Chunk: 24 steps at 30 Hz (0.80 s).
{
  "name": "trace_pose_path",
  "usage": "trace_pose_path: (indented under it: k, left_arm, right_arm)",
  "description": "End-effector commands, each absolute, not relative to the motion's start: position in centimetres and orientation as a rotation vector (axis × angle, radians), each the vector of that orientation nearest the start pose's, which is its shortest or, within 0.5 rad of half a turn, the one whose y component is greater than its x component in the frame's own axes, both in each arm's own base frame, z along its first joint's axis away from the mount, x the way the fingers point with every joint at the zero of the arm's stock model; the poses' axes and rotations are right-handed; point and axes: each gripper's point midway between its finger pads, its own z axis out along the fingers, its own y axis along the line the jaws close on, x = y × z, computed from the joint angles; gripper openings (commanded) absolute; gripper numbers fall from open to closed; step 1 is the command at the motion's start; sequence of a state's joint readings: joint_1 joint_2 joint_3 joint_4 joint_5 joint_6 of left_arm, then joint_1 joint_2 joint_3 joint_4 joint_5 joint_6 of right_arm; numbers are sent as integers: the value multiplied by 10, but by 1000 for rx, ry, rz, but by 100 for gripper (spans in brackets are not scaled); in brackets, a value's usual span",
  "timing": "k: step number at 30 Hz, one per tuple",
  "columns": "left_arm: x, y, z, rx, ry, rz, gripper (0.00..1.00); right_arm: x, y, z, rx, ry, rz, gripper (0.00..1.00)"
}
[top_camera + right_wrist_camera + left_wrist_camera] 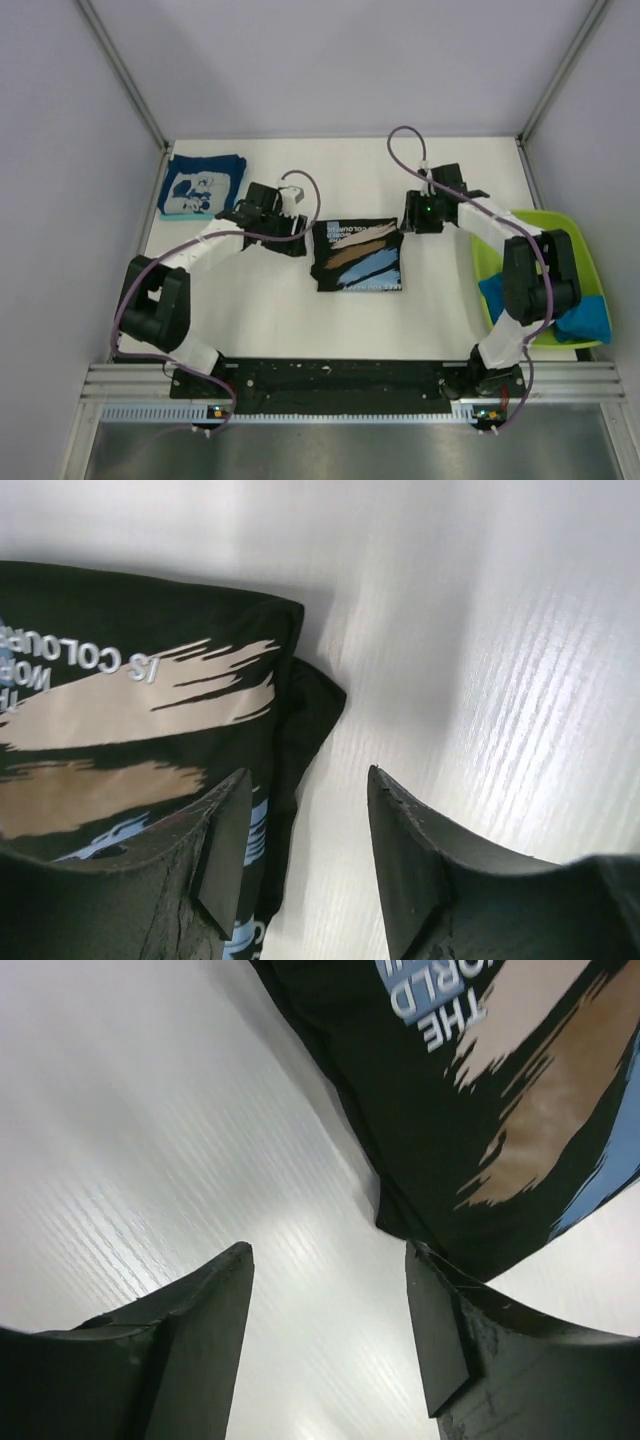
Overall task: Fold and stack the t-shirts
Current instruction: Fold the long partially folded tshirt into a neat square, then put the neatly folded tshirt into the corner of the board with the left arm
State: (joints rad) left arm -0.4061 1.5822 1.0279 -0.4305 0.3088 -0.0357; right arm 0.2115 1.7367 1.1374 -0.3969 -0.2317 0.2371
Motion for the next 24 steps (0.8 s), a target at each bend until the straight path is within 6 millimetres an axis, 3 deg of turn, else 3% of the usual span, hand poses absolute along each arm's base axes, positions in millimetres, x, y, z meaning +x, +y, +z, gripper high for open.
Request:
trace_pose_path:
  k: [1,4,9,16,18,19,23,24]
  left_arm:
    - [338,-221,114,409,2376,-741,72]
    - [334,-238,95,315,2460,-860,83]
    - [314,-253,48,232,2617,-932,86]
    - [293,-279,7,155,2744,-1177,81]
    - [289,-283,1,152,2757,-1242,70]
    - [289,-286,-2,148,2761,-1268,60]
    - [292,-296,3,104,2746,-1439,0]
    - [295,-295,8,108,2736,-1434,0]
  right_arm:
    - [367,127,105,-90,2491,470,51]
    - [354,137,102,-85,2498,569,53]
    - [339,135,87,-64,2515,578,55]
    - [329,138,75,-49,2526,618,55]
    - [329,137,81,-53,2507,607,55]
    - [329,135,83,-52,2499,601,55]
    - [331,131,105,-64,2440,567,55]
    - [331,129,109,-70,2430,555,55]
